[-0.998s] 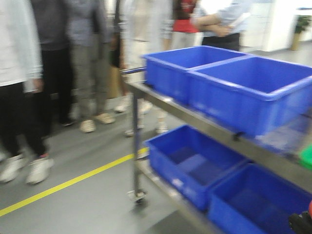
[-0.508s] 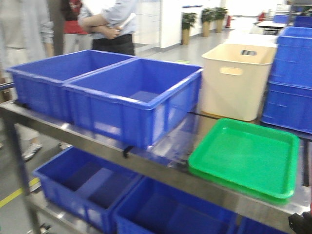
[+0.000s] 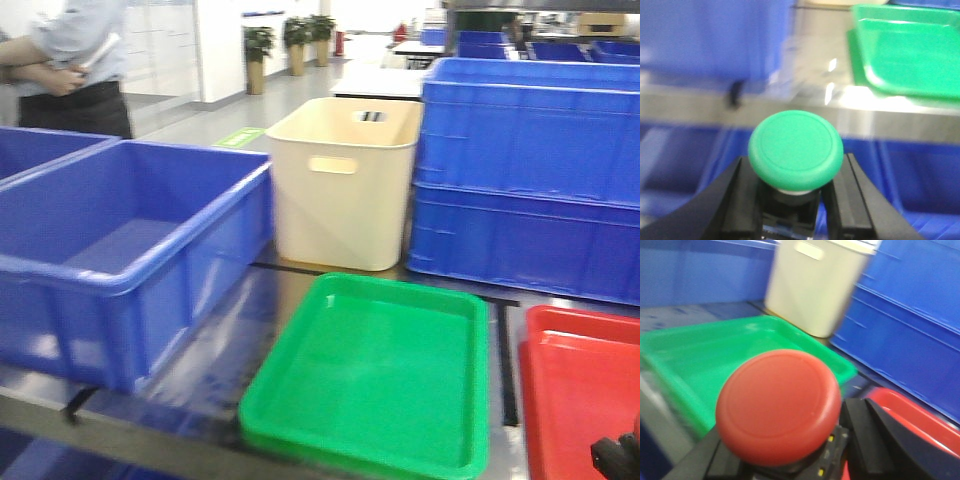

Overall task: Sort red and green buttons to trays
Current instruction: 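Hold both buttons while the base drives up to the green and red trays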

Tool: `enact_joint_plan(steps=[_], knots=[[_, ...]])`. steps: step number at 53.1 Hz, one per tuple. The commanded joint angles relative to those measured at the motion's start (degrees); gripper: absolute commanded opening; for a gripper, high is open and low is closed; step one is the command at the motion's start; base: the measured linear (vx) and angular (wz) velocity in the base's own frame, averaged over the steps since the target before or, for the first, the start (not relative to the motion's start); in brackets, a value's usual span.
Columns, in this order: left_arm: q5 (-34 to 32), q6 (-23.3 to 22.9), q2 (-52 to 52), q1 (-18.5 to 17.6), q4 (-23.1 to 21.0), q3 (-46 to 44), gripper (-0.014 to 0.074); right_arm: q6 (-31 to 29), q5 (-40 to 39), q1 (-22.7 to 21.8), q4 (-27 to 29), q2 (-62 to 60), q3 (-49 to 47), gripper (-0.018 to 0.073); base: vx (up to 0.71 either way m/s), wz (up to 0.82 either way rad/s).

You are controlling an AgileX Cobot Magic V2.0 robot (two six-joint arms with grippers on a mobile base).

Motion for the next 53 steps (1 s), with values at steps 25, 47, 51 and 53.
enact_joint_plan(steps=[25,47,51,53], knots=[[-4.2,-0.3,0.2,-0.4,0.3,-1.7,-0.0006,0.2,1.2,-0.2,0.9,0.2,-2.0,-0.0010,0.17,-0.54],[-4.2,-0.3,0.2,-0.4,0.3,-1.7,-0.0006,0.2,1.2,-0.2,0.9,0.2,-2.0,-0.0010,0.05,-0.19],[-4.2,-0.3,0.2,-0.4,0.3,-1.7,-0.0006,0.2,1.2,-0.2,0.9,0.2,-2.0,-0.0010,0.01,-0.05],[-4.2,-0.3,0.2,-0.4,0.3,-1.7,-0.0006,0.2,1.2,-0.2,0.9,0.2,-2.0,-0.0010,0.01,-0.03]])
